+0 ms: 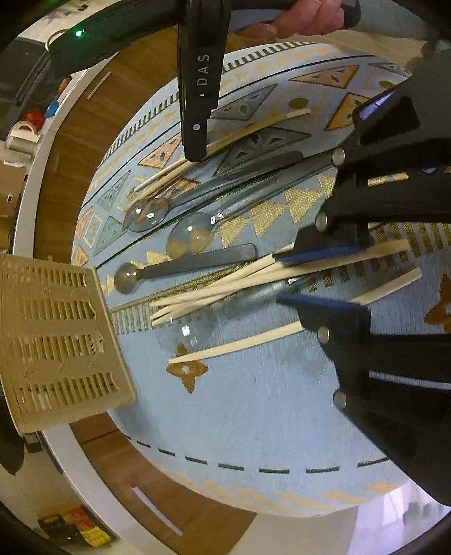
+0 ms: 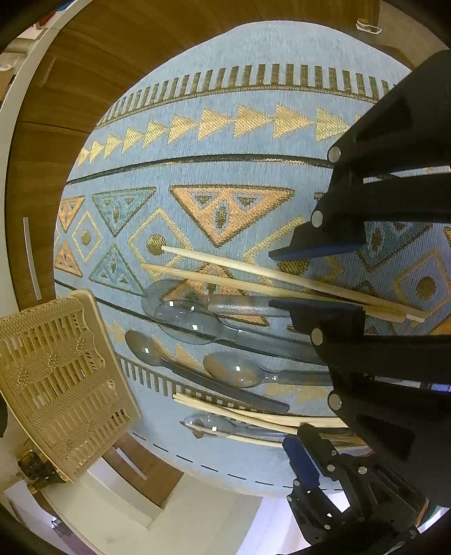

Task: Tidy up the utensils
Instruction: 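Move both tools back down to the utensils on the table, then grasp a single wooden chopstick with the left tool while the right tool grasps another chopstick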

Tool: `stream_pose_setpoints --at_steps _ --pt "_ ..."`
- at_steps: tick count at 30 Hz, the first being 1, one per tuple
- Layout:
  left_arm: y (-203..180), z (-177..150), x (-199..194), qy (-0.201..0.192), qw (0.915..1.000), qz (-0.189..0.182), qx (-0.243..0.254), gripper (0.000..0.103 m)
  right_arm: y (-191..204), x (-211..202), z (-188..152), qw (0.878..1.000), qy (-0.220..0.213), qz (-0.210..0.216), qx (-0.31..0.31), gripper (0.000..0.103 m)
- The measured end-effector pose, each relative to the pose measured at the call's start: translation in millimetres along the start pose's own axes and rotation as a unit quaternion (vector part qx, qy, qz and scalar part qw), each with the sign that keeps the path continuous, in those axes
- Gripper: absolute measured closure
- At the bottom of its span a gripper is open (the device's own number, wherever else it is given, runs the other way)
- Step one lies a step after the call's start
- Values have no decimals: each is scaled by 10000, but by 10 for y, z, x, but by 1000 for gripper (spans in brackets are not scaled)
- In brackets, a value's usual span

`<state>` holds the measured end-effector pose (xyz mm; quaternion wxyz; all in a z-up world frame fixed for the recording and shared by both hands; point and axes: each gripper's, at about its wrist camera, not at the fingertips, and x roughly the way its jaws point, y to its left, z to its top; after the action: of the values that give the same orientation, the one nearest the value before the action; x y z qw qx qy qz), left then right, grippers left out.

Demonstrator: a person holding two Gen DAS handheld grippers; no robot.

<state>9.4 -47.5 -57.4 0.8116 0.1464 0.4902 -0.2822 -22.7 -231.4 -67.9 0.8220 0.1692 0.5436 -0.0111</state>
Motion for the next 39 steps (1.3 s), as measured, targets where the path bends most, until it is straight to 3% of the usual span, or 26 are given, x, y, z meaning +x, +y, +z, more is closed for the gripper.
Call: stream_pose_setpoints --at_steps 2,5,10,14,17,21,25,29,33,39 --pt "11 6 -18 -43 10000 51 -60 99 -11 2 7 10000 -15 19 22 85" --pt "86 -4 -68 -163 9995 -72 -266 99 -34 -30 9 10000 -63 38 58 89" --pt "368 -35 -219 -452 9932 -546 -919 99 -102 -104 42 9997 -182 31 134 89" --pt "611 -68 -249 -506 9898 -322 -1293 99 -154 -106 67 9996 -210 30 191 89" --pt "736 -119 -206 -404 9893 47 -1402 99 -196 -98 107 9995 -183 21 245 89" --pt "833 -145 -133 -296 9883 466 -1418 99 -202 -40 172 9996 -58 79 275 89" --pt "826 -123 -101 -321 9886 564 -1360 98 -116 63 157 9998 86 -19 169 89" --pt "848 -114 -110 -351 9879 762 -1306 87 21 81 134 9994 160 -293 -86 89" --pt "904 -63 -92 -290 9900 665 -1212 86 195 97 113 9959 391 -630 -522 89" --pt "835 131 13 32 9959 680 -599 81 231 107 126 9916 842 -579 -788 88"
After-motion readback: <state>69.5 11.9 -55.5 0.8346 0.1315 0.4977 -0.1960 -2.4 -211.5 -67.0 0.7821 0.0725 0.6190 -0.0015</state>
